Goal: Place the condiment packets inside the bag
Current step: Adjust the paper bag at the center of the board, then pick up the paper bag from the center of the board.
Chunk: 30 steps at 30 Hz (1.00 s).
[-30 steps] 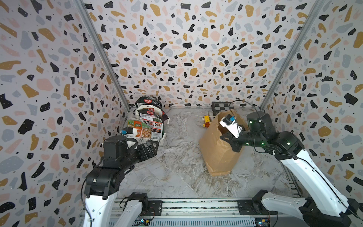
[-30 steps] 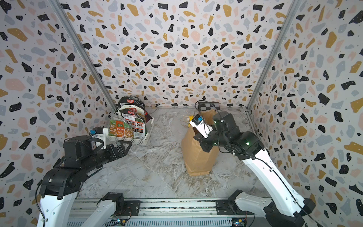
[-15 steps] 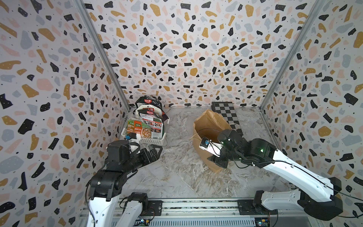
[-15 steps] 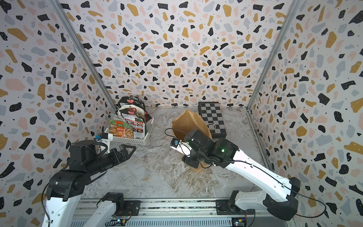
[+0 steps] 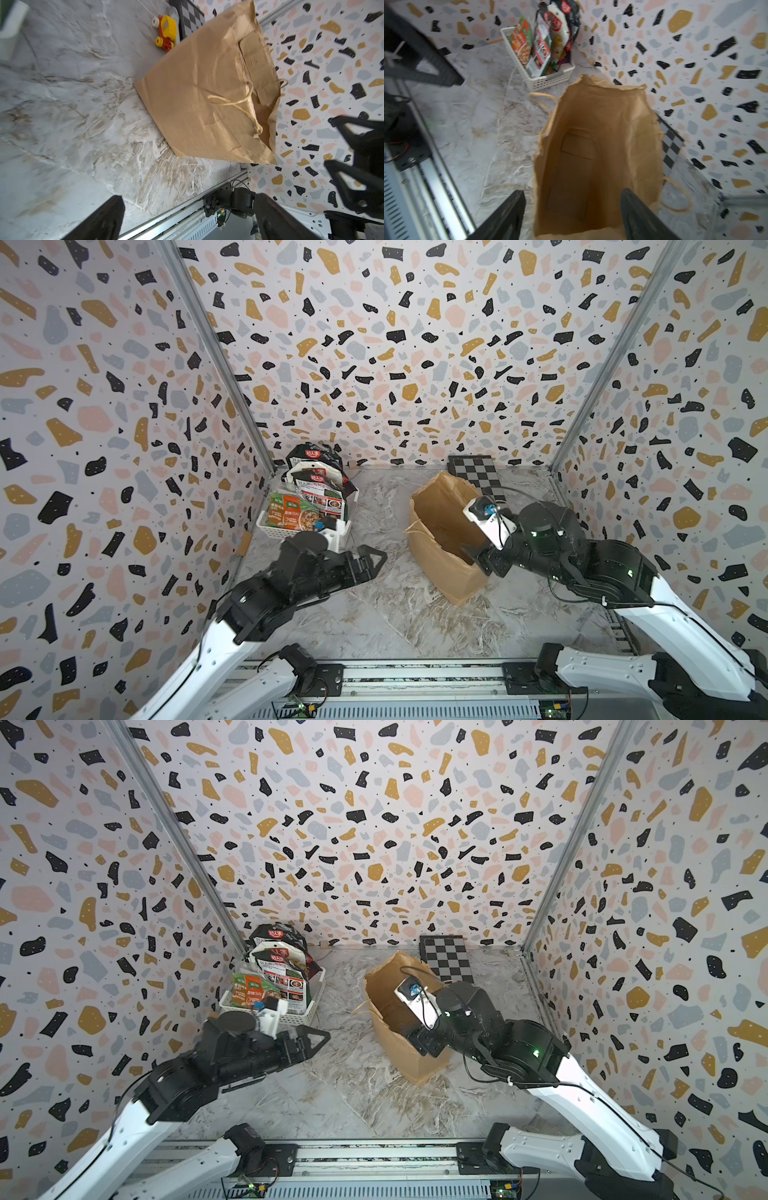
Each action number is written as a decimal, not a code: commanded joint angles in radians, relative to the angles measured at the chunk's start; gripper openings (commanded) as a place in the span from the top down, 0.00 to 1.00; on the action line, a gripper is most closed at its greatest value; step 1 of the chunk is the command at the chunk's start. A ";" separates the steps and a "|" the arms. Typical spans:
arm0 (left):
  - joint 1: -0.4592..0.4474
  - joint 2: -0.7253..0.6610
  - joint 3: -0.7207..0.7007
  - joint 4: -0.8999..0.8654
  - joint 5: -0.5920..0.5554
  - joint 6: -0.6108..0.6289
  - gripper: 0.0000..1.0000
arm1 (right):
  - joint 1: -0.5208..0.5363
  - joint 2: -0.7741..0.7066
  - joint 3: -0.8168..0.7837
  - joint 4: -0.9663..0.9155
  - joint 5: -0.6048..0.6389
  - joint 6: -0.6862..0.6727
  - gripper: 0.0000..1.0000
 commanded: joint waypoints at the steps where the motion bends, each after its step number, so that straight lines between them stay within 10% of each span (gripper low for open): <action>1: -0.097 0.151 0.127 0.095 -0.166 -0.053 0.00 | -0.140 0.027 0.013 0.025 0.028 0.044 0.21; 9: -0.172 0.327 0.248 0.116 -0.248 -0.087 0.00 | -0.461 0.189 -0.026 0.083 -0.291 0.088 0.22; 21: -0.185 0.459 0.329 0.071 -0.254 -0.092 0.00 | -0.483 0.116 -0.143 0.152 -0.622 0.089 0.90; 30: -0.185 0.420 0.221 0.094 -0.317 -0.118 0.07 | -0.481 0.010 -0.234 0.204 -0.745 0.152 0.97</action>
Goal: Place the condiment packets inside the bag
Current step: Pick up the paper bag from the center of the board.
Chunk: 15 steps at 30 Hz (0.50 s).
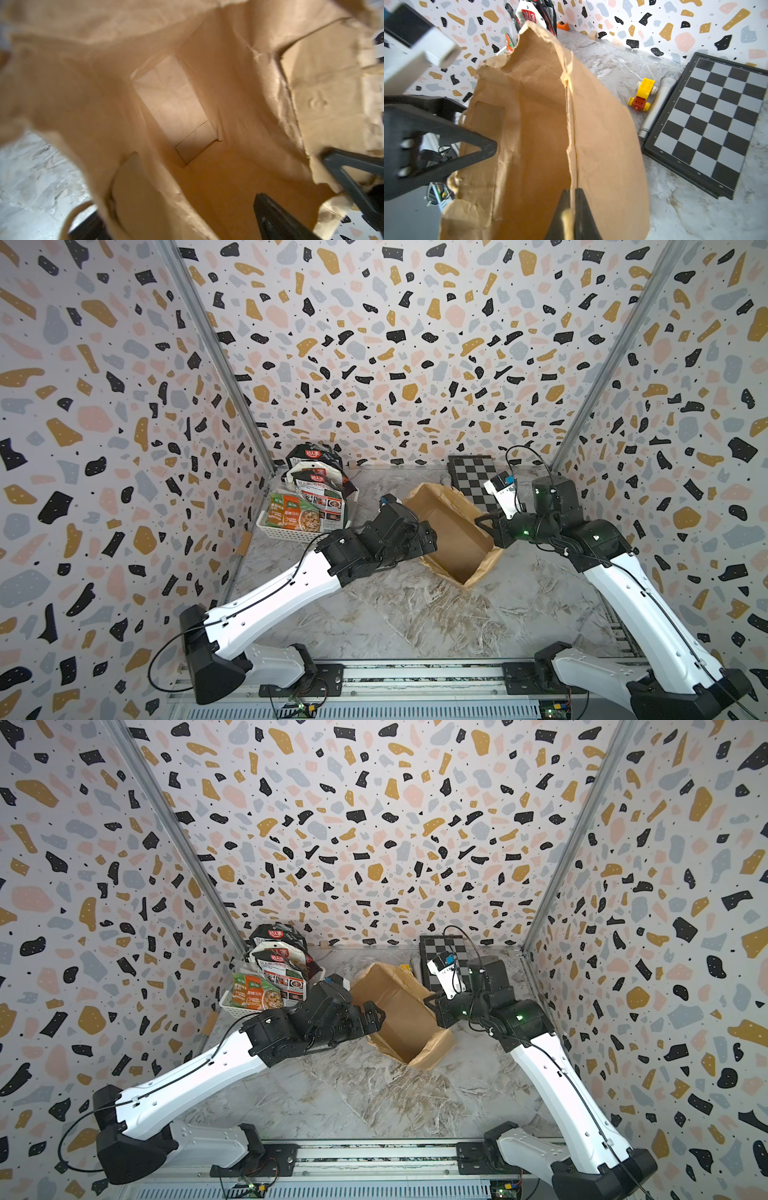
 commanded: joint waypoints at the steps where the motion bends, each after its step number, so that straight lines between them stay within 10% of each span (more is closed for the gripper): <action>1: -0.004 -0.018 -0.031 0.030 -0.036 -0.006 0.11 | -0.001 -0.037 -0.032 0.050 -0.094 0.038 0.97; 10: -0.005 -0.011 -0.105 0.134 0.040 -0.022 0.71 | -0.001 -0.104 -0.084 0.085 -0.122 0.092 0.84; 15: -0.005 -0.072 -0.102 0.075 -0.051 0.033 1.00 | -0.001 -0.147 -0.086 0.062 -0.067 0.087 0.47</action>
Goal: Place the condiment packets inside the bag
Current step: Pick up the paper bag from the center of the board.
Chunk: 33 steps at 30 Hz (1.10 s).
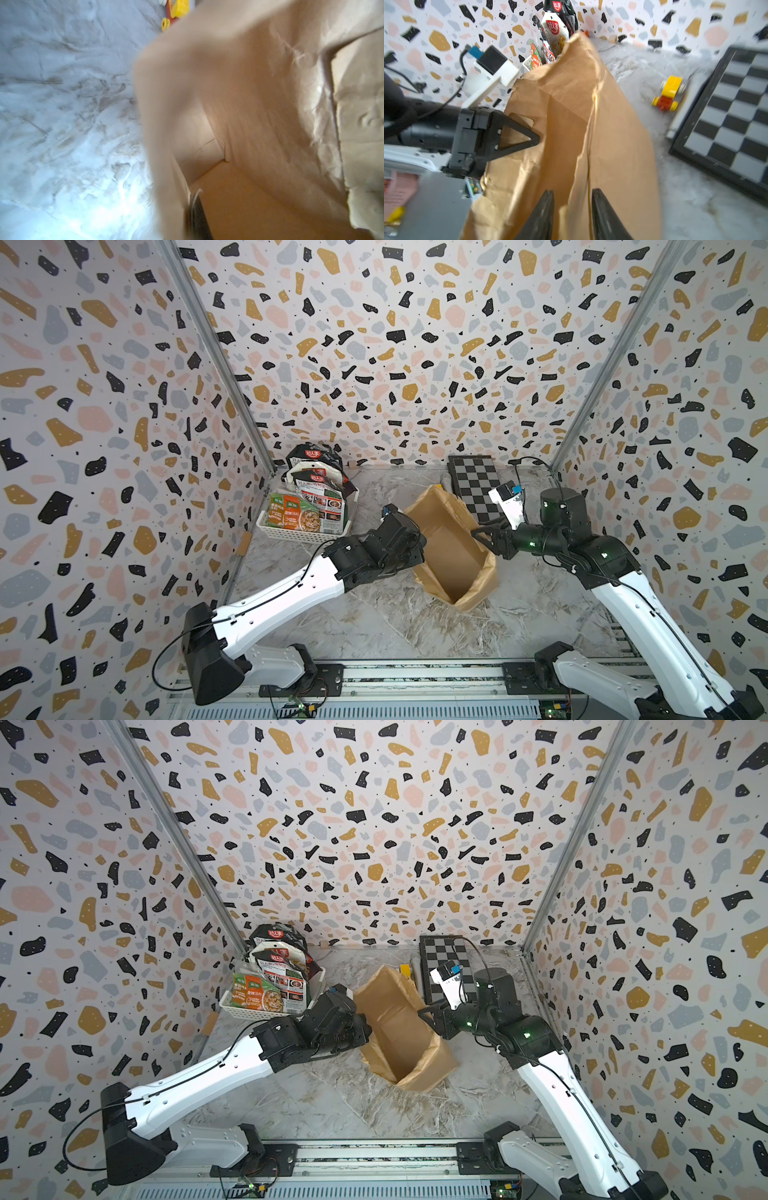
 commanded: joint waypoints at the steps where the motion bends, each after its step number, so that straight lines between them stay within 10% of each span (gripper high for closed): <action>1: -0.004 -0.074 0.005 -0.024 -0.100 0.061 1.00 | -0.001 -0.058 0.004 0.014 0.023 -0.005 0.38; 6: 0.000 -0.156 0.039 -0.190 -0.200 0.176 1.00 | -0.001 -0.154 0.003 0.083 -0.009 0.016 0.17; 13: 0.000 -0.383 0.114 -0.456 -0.342 0.279 1.00 | -0.002 -0.083 0.060 0.089 0.068 0.202 0.21; 24: 0.000 -0.714 0.369 -0.807 -0.744 0.276 1.00 | 0.034 0.315 -0.040 0.454 -0.038 0.491 0.34; 33: 0.000 -0.736 0.517 -0.998 -0.908 0.276 1.00 | 0.228 0.834 0.187 0.729 -0.025 0.658 0.47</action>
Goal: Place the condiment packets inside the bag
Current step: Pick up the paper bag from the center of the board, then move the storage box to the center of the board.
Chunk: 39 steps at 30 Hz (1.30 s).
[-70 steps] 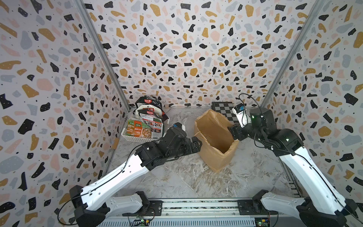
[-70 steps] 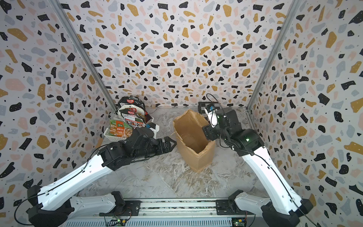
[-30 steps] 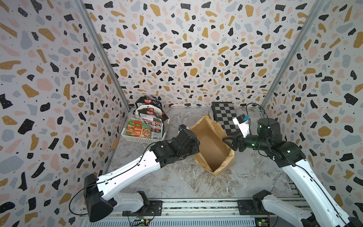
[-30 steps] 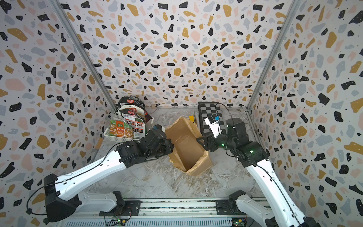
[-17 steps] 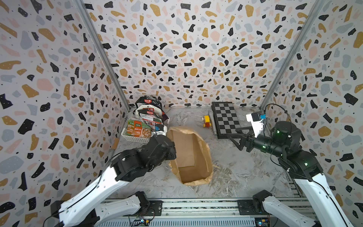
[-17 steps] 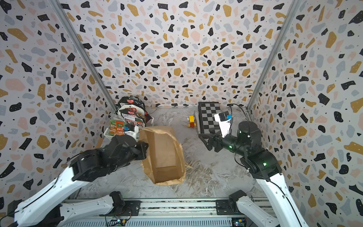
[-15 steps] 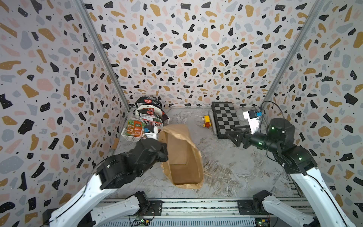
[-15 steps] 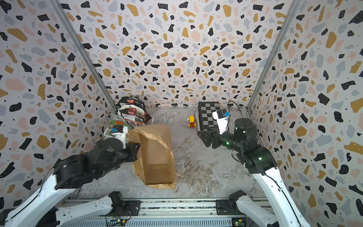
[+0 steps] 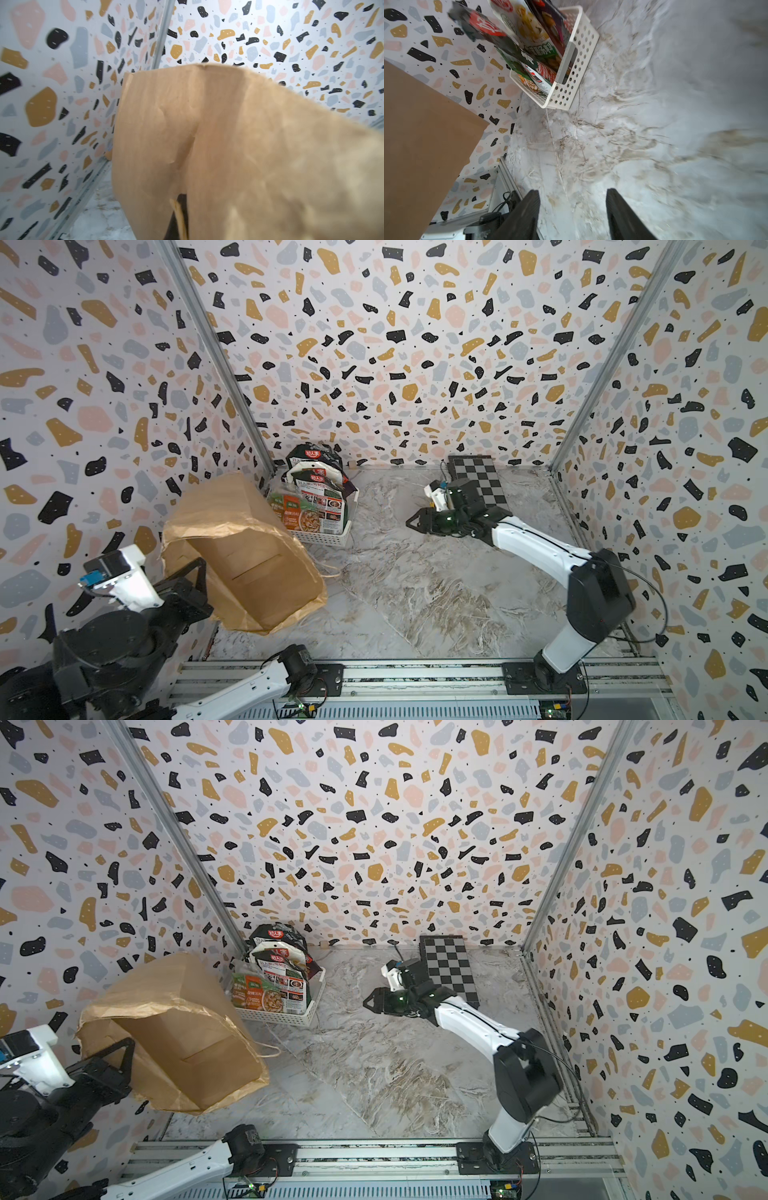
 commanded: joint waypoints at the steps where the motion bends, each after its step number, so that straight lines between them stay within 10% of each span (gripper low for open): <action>1: 0.000 0.015 0.023 -0.081 -0.086 0.008 1.00 | 0.033 0.120 0.141 0.148 0.005 0.097 0.47; 17: 0.000 -0.020 0.014 -0.106 -0.050 0.035 1.00 | 0.128 0.703 0.707 0.286 0.011 0.279 0.51; 28: 0.001 -0.051 -0.011 -0.085 -0.026 0.039 1.00 | 0.135 0.840 0.849 0.320 0.014 0.371 0.59; 39: 0.000 -0.036 0.010 -0.086 -0.015 0.051 1.00 | 0.134 0.776 0.802 0.317 -0.001 0.383 0.91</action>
